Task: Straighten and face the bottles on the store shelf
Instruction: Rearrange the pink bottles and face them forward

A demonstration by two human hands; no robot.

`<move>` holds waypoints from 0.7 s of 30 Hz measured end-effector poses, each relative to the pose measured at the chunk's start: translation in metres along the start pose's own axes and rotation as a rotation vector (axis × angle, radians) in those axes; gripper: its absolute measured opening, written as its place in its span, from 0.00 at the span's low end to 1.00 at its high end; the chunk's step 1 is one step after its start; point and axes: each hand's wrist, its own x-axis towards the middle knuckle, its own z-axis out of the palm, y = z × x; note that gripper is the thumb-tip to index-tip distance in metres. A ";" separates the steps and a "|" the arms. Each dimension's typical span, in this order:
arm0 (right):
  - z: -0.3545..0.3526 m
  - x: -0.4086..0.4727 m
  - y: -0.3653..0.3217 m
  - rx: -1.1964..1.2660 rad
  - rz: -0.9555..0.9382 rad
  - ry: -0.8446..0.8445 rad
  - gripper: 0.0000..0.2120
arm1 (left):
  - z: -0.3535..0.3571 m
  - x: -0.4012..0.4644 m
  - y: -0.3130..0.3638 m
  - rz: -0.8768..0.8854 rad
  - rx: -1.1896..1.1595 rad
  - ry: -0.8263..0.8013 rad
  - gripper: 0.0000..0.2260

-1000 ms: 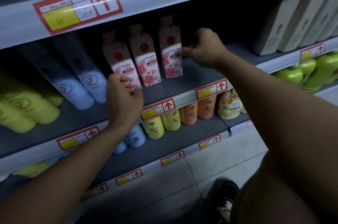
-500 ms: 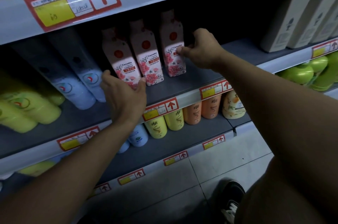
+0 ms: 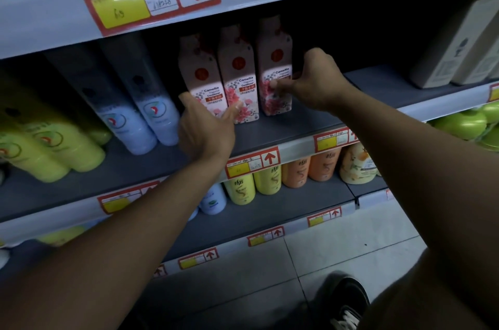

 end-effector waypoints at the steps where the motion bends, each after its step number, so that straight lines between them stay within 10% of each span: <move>1: 0.001 -0.001 -0.002 -0.010 -0.002 0.001 0.16 | 0.000 0.000 0.000 0.000 0.001 -0.001 0.32; 21: 0.007 -0.008 -0.006 -0.234 0.024 0.090 0.31 | -0.004 0.005 -0.011 0.067 -0.137 -0.084 0.28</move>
